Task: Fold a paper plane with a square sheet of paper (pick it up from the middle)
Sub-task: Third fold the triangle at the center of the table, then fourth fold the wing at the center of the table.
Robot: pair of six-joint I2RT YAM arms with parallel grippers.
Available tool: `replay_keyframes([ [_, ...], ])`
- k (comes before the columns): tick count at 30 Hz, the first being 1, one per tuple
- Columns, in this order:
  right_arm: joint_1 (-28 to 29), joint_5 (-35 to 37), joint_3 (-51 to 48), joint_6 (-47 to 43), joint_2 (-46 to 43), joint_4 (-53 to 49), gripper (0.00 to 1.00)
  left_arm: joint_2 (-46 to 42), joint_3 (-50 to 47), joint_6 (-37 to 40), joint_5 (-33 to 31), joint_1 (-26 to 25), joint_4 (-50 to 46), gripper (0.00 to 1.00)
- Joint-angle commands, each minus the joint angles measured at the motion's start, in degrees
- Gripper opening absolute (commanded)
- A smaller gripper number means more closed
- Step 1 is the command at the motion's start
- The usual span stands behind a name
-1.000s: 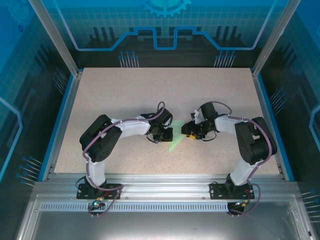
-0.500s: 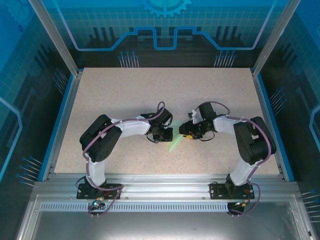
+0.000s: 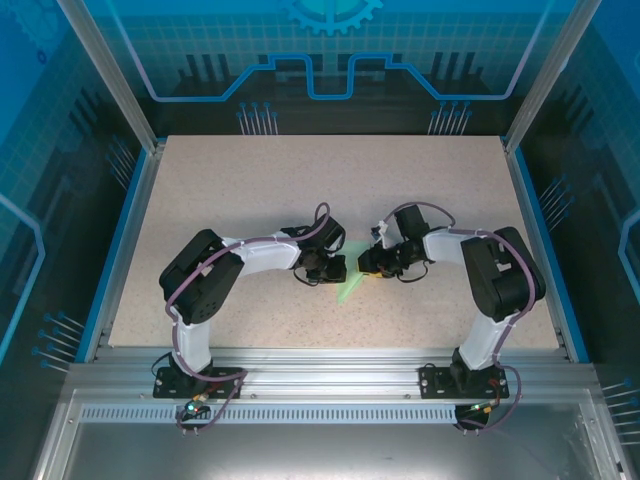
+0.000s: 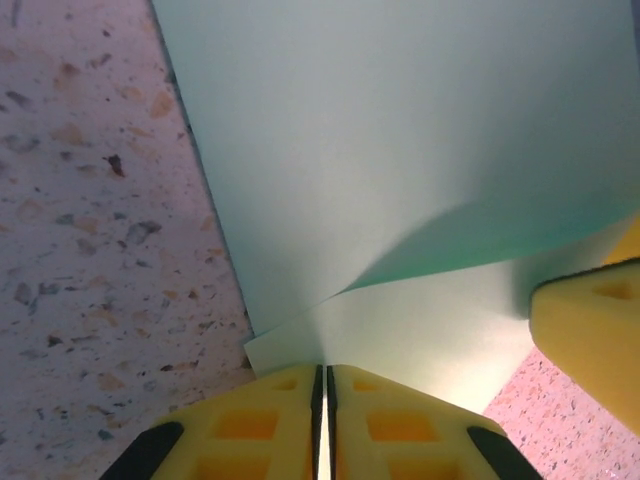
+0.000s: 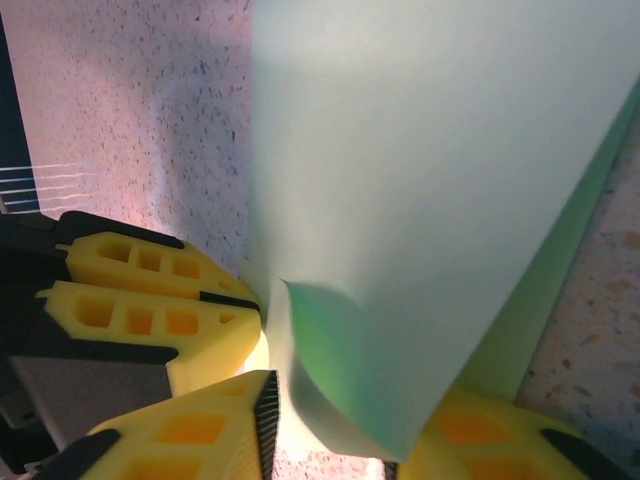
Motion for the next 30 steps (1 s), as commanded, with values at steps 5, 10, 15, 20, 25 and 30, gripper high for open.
replay_keyframes([
  [5,0.96,-1.61,1.18,-1.47,0.91,-2.09,0.17,-5.48,-1.9,-1.51,-0.32,0.4,1.13,0.25],
  [10,1.41,-0.03,1.21,1.49,-0.24,-2.16,0.11,-11.27,-5.24,-1.76,-1.15,-0.31,3.09,0.38],
  [15,2.29,1.44,1.13,4.8,-1.7,-2.41,0.08,-15.0,-6.96,0.16,-7.11,-4.97,0.31,0.44],
  [20,3.04,3.02,3.66,6.42,-2.73,-5.03,0.07,-14.93,-6.7,0.66,-14.88,-10.31,-2.61,0.47],
  [25,3.51,2.82,4.88,6.84,-3.08,-7.18,0.08,-12.22,-5.36,0.73,-20.3,-13.65,-2.61,0.53],
  [30,3.61,2.45,5.33,7.14,-3.07,-7.7,0.09,-8.26,-2.01,1.19,-26.16,-15.86,-4.19,0.55],
])
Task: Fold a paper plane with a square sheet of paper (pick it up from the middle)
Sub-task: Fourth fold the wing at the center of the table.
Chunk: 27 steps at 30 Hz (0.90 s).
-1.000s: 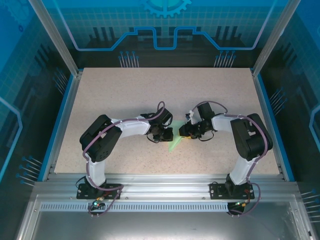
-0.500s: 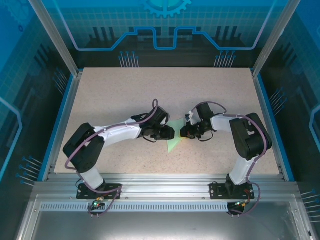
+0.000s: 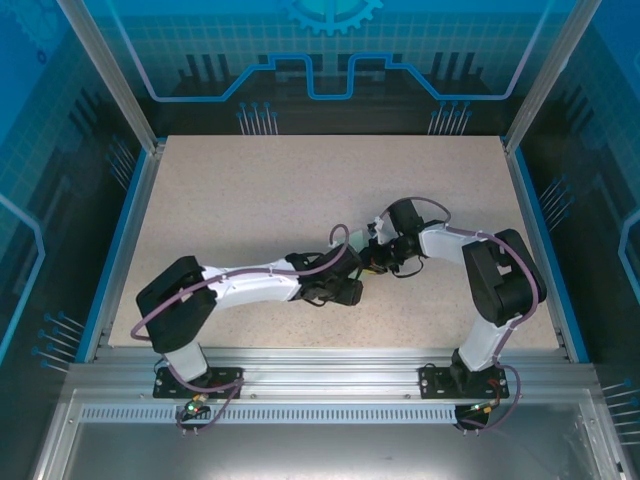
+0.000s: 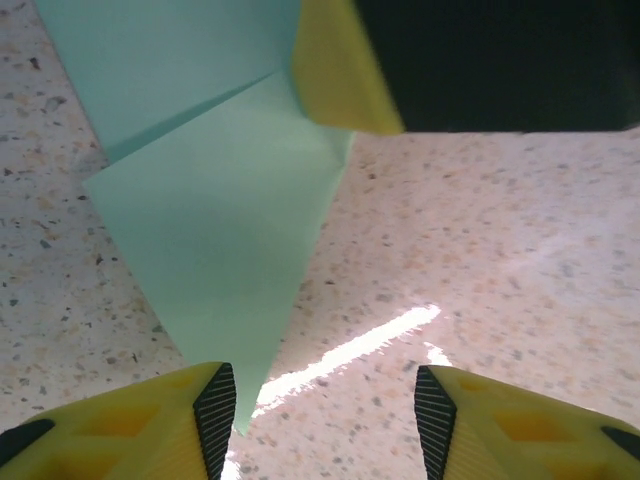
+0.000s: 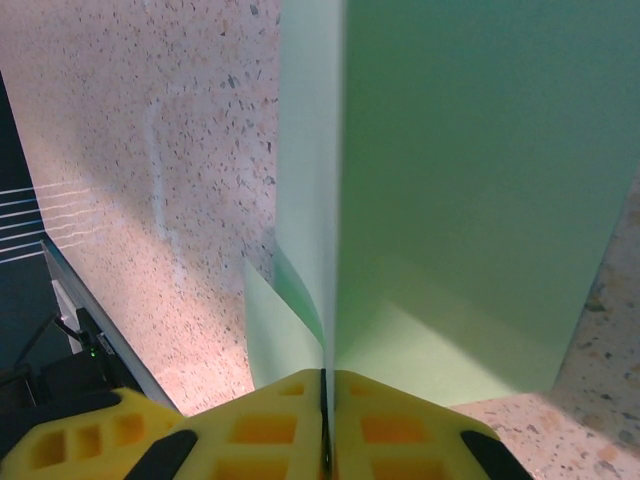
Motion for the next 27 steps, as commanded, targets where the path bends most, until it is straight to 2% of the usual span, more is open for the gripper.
replay_keyframes([
  [1,0.95,-0.5,1.27,0.77,-1.29,-2.19,0.09,2.97,3.61,1.21,-7.39,-1.39,-3.29,0.55],
  [8,0.97,-0.6,1.41,0.82,-1.31,-2.56,0.09,7.23,7.23,1.48,-13.06,-2.9,-6.25,0.53],
  [15,1.03,-0.66,1.68,0.88,-0.94,-2.74,0.1,7.82,7.83,0.77,-17.51,-3.67,-7.91,0.44],
  [18,1.04,-0.89,2.02,1.19,-0.83,-2.79,0.1,8.47,8.12,1.03,-17.55,-3.98,-8.31,0.43],
  [24,1.0,-0.9,2.52,1.5,-0.94,-2.83,0.1,9.15,8.14,1.44,-16.67,-5.31,-7.29,0.49],
  [27,1.08,-0.85,2.61,1.38,-0.93,-3.11,0.1,9.63,8.22,0.84,-17.4,-5.29,-7.54,0.47],
])
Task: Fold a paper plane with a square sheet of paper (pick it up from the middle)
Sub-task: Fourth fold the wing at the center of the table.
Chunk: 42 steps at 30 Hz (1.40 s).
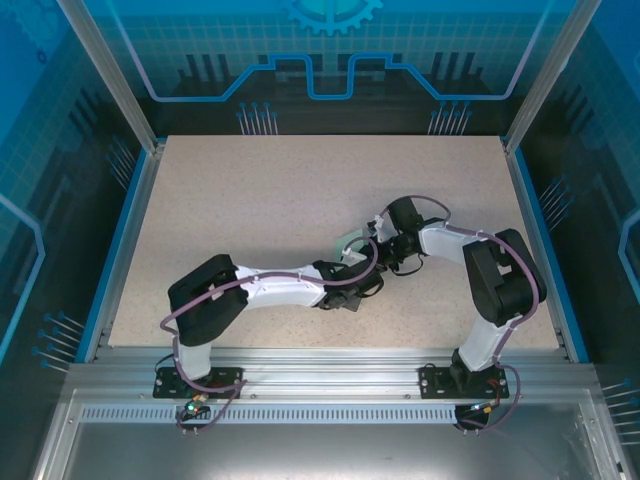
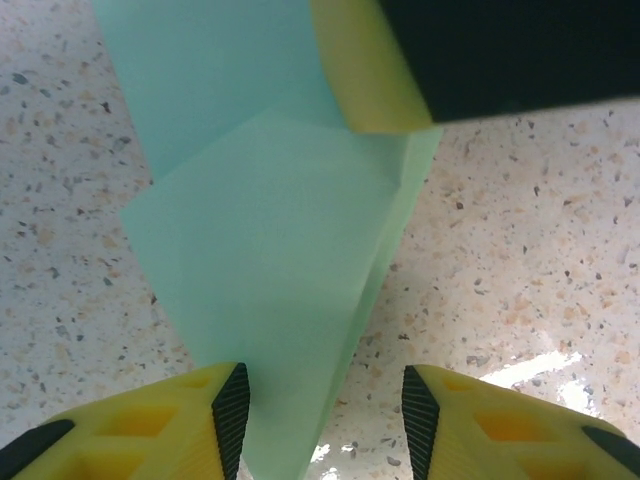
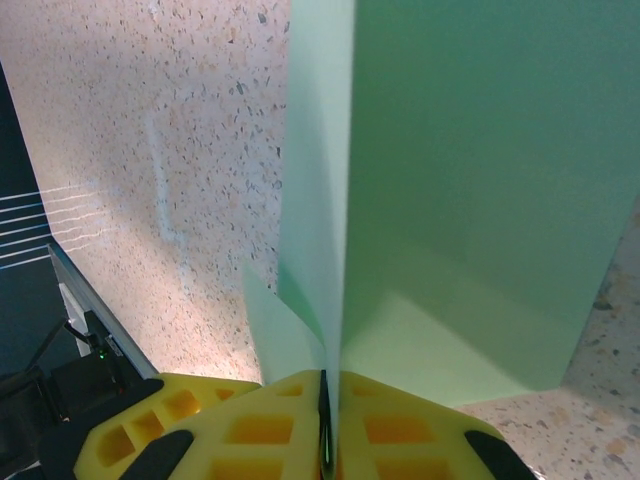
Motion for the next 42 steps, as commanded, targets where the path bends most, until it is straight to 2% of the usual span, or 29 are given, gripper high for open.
replay_keyframes([
  [1,1.05,-0.73,1.48,0.55,-0.93,-1.73,0.1,1.2,1.36,0.11,-2.34,-0.35,-1.43,0.46],
  [5,1.08,-0.55,1.57,0.15,-0.76,-2.12,0.1,1.39,1.62,-0.28,-3.25,-0.35,-2.06,0.42],
  [15,1.53,-0.27,1.33,-0.28,0.2,-2.3,0.1,1.57,1.58,-0.81,-4.03,-0.33,-2.45,0.26],
  [23,1.53,-0.27,1.56,-0.58,0.12,-2.66,0.1,2.36,1.64,-1.36,-4.69,-0.31,-3.34,0.2],
  [29,1.52,-0.37,1.43,-0.77,-0.13,-2.79,0.12,2.36,1.28,-1.53,-3.85,-0.28,-2.47,0.1],
  [36,1.53,-0.32,1.7,-1.53,-1.87,-3.47,0.19,-0.53,-3.63,-3.33,0.83,1.24,4.02,0.02],
  [42,1.29,2.51,1.75,-2.63,-5.84,-4.89,0.38,-6.89,-12.51,-3.61,11.76,5.45,16.57,0.0],
])
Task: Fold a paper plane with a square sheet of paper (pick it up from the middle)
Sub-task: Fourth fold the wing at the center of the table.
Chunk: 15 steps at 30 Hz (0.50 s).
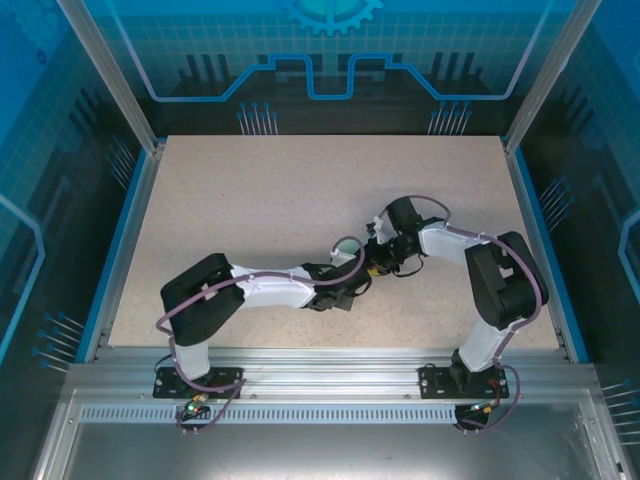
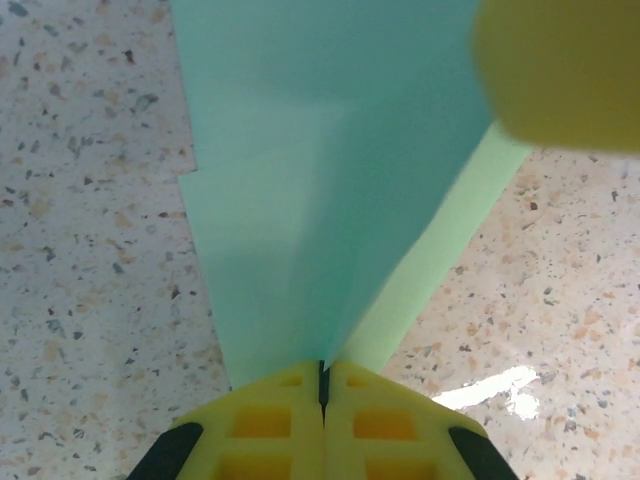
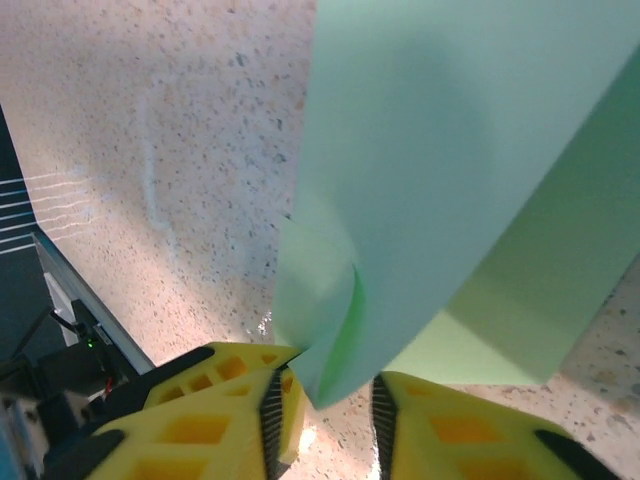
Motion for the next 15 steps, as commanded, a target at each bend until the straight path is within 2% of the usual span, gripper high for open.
replay_keyframes([
  [1,0.39,1.71,0.96,-0.98,-4.74,-1.61,0.42,-4.42,-5.25,-1.82,9.17,2.89,9.1,0.01],
  [7,-0.25,1.69,-1.59,-0.57,-9.2,0.46,0.45,-6.47,-13.65,-4.9,22.28,9.12,22.67,0.01],
  [15,2.33,-0.85,-1.34,0.38,-5.66,3.39,0.3,-5.41,-18.51,-8.41,29.74,13.42,31.2,0.01],
])
